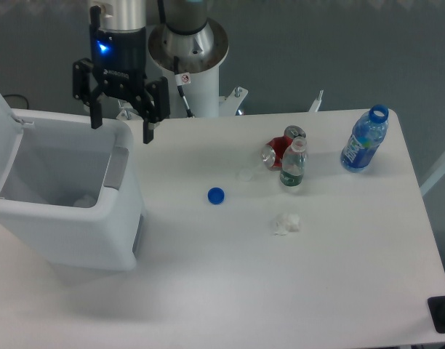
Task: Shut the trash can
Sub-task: 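Move the gripper up and back behind the open trash can lid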
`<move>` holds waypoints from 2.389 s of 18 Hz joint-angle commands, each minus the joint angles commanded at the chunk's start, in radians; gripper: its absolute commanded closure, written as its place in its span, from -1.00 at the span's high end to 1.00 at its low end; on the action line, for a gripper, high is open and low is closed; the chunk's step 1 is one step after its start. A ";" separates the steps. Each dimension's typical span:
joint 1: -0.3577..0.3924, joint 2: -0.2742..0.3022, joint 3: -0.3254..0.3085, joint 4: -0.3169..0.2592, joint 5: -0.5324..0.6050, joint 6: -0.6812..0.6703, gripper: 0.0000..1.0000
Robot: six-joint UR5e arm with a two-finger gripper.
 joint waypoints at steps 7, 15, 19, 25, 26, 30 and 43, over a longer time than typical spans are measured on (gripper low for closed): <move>0.028 0.002 -0.005 -0.003 -0.002 -0.011 1.00; 0.018 0.038 -0.012 -0.009 -0.003 -0.049 1.00; -0.009 0.072 0.000 -0.005 -0.038 -0.127 1.00; -0.028 0.124 0.008 -0.003 -0.152 -0.291 1.00; -0.029 0.135 0.009 -0.003 -0.170 -0.314 1.00; -0.038 0.164 0.017 -0.003 -0.261 -0.396 1.00; -0.115 0.155 0.054 0.055 -0.452 -0.382 1.00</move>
